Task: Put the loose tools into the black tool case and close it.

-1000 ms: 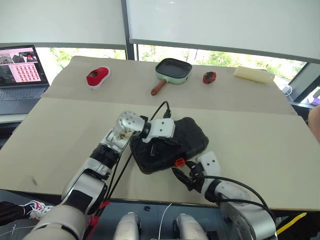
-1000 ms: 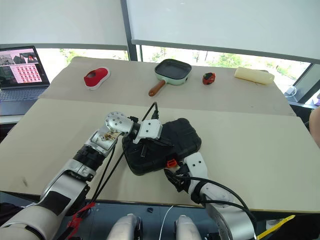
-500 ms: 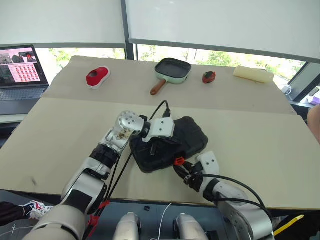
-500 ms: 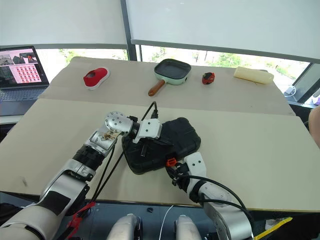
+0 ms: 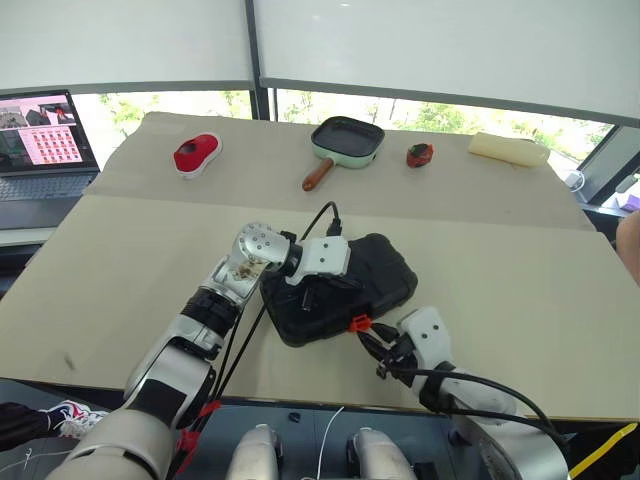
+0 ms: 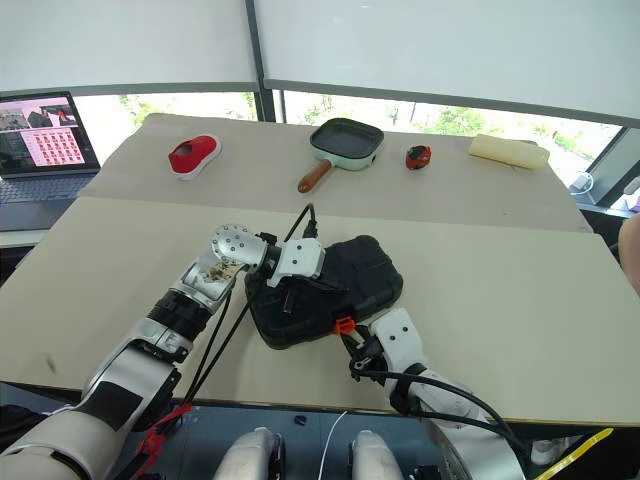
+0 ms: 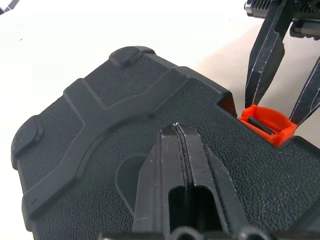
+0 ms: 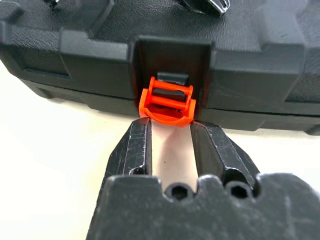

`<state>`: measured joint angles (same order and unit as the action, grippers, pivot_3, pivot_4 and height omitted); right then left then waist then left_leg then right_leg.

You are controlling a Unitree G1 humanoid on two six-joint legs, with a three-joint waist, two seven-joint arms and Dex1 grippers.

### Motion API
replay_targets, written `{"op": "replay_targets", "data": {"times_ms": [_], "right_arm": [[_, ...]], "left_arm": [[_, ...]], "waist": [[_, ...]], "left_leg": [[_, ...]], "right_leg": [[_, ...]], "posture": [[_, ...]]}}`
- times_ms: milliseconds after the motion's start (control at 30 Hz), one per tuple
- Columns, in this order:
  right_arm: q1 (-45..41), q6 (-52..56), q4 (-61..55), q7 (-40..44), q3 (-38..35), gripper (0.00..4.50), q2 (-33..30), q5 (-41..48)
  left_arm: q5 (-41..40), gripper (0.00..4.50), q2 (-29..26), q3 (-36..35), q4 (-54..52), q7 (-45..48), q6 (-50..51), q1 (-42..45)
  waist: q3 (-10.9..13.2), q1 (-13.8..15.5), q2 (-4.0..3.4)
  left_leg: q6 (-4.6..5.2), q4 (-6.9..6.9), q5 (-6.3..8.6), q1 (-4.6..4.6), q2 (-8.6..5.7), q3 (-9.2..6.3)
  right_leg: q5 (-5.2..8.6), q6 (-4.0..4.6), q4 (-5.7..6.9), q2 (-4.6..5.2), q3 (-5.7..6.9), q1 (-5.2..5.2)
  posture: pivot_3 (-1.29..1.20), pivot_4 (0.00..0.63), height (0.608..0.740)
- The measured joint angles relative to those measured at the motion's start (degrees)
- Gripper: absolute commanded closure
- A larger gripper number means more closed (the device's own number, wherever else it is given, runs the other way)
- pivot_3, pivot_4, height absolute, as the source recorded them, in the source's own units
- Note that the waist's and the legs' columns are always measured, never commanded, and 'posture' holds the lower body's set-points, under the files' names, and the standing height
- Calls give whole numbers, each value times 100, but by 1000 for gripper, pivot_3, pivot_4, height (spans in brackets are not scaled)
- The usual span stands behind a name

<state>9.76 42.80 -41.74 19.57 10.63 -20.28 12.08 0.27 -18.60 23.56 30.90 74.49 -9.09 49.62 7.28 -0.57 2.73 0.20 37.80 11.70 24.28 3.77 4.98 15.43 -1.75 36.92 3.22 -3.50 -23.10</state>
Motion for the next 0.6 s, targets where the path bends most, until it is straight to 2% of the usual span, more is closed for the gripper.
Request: {"op": "replay_targets", "data": {"times_ms": [100, 200, 400, 600], "right_arm": [[0, 3, -1, 16, 1, 3050, -39, 14], [7, 11, -1, 24, 7, 2320, -42, 50], [73, 12, 8, 30, -6, 307, 64, 105], [-28, 21, 183, 4, -38, 307, 391, 290]], "left_arm": [[0, 4486, 6, 0, 25, -4, -45, 3], [0, 4486, 18, 0, 67, -4, -67, 21], [0, 4486, 29, 0, 97, -5, -76, 32], [10, 4486, 17, 0, 98, -7, -77, 39]], "waist": [[0, 3, 0], [0, 5, 0], [-1, 8, 0], [-1, -7, -1]], "left_leg": [[0, 0, 0, 0, 0, 0], [0, 0, 0, 0, 0, 0], [0, 0, 0, -1, 1, -1], [0, 0, 0, 0, 2, -2]], "right_leg": [[0, 0, 0, 0, 0, 0], [0, 1, -1, 0, 0, 1], [2, 4, -3, 0, 0, 1], [2, 4, -4, 0, 0, 1]], "posture": [[0, 150, 740], [0, 150, 740], [0, 150, 740], [0, 150, 740]]}}
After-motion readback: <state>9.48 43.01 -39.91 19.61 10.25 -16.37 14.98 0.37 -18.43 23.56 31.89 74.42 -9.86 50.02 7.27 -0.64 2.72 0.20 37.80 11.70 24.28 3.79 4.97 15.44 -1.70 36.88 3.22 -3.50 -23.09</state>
